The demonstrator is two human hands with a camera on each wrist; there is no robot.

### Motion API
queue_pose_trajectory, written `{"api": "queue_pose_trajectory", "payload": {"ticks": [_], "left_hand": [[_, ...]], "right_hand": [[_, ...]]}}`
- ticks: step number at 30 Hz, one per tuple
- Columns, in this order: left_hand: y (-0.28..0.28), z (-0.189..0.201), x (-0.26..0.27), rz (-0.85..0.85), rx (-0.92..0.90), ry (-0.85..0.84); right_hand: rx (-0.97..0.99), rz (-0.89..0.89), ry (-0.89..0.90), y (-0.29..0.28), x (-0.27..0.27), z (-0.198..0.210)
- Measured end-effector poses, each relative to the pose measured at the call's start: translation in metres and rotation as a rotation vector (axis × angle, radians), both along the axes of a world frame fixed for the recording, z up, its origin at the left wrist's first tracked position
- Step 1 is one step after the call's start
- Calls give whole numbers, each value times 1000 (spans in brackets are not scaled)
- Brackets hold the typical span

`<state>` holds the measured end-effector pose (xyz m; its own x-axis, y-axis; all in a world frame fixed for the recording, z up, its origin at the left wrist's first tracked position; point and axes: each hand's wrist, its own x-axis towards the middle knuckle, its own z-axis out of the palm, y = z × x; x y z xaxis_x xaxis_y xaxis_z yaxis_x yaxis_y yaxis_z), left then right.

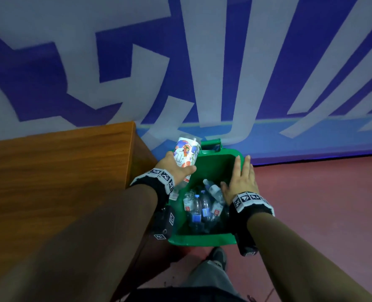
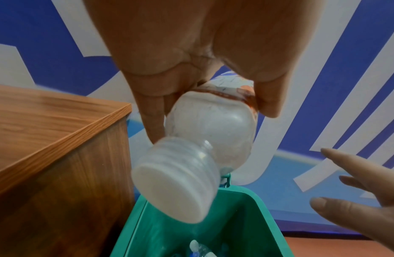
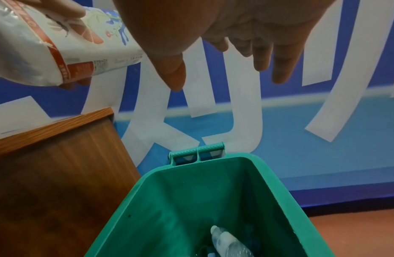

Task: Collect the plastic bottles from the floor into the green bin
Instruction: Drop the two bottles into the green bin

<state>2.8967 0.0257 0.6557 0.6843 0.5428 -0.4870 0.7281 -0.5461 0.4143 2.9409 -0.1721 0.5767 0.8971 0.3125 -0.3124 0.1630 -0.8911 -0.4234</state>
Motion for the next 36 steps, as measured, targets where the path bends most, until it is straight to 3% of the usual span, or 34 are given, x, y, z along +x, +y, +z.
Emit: {"api": "queue_pose_trajectory", "payload": {"ticks": [5,11,15,18,22,27,30,36], "left_hand": [[1,24,-11,-4,-19,-64],[12,83,-42,43,105,-229],[15,115,-92,111,105,-350],[25,132,-158,229,107,-422],[47,137,-305,524,123,-427],[35,116,-558,985,174,-349],[-11,103,-713,1272,281,-245],[-153,89,-949,1805,363,-102]], "right_hand": [[16,54,-80,5,-4,22],[86,68,-248,8,-13,69],[100,133,-315,18,-41,102],[129,252,-451,50,-77,123],[190,608,-448,115,-159,131],[194,1011,-535,183,-358,159],[148,1267,-446,199,-501,168],[381,1795,-472,190,-765,156]]}}
